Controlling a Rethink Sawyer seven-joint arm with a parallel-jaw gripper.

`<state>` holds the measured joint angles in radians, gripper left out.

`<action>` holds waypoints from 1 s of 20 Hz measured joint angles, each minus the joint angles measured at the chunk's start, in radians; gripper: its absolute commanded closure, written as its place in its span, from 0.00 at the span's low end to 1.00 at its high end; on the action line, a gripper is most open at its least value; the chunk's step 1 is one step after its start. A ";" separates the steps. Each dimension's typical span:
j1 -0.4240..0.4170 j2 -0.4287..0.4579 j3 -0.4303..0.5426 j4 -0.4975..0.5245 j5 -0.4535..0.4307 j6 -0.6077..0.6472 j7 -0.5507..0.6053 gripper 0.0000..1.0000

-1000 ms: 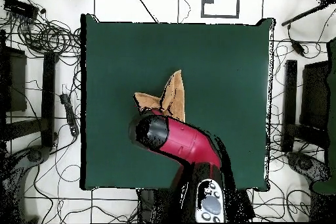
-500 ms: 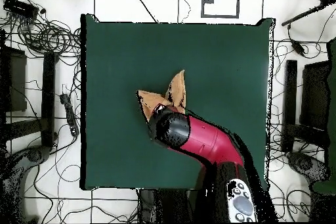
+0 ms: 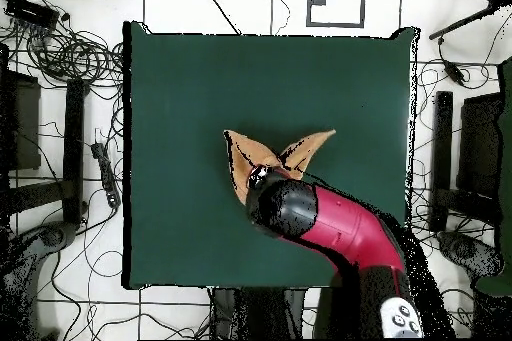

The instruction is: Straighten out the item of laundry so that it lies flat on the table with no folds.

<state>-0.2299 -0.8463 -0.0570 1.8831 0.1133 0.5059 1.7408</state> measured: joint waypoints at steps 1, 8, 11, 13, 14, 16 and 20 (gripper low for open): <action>-0.012 -0.009 0.003 0.005 -0.008 0.006 0.000 1.00; -0.124 -0.042 0.047 0.034 -0.060 0.016 0.000 1.00; -0.192 -0.027 0.107 0.056 -0.069 -0.007 0.000 1.00; -0.234 -0.008 0.151 0.067 -0.081 -0.031 0.000 1.00; -0.252 0.004 0.173 0.069 -0.095 -0.041 0.000 1.00; -0.262 0.019 0.192 0.067 -0.111 -0.045 0.000 1.00; -0.250 0.046 0.216 0.064 -0.152 -0.040 0.000 1.00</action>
<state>-0.4799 -0.8007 0.1587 1.9470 -0.0384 0.4656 1.7408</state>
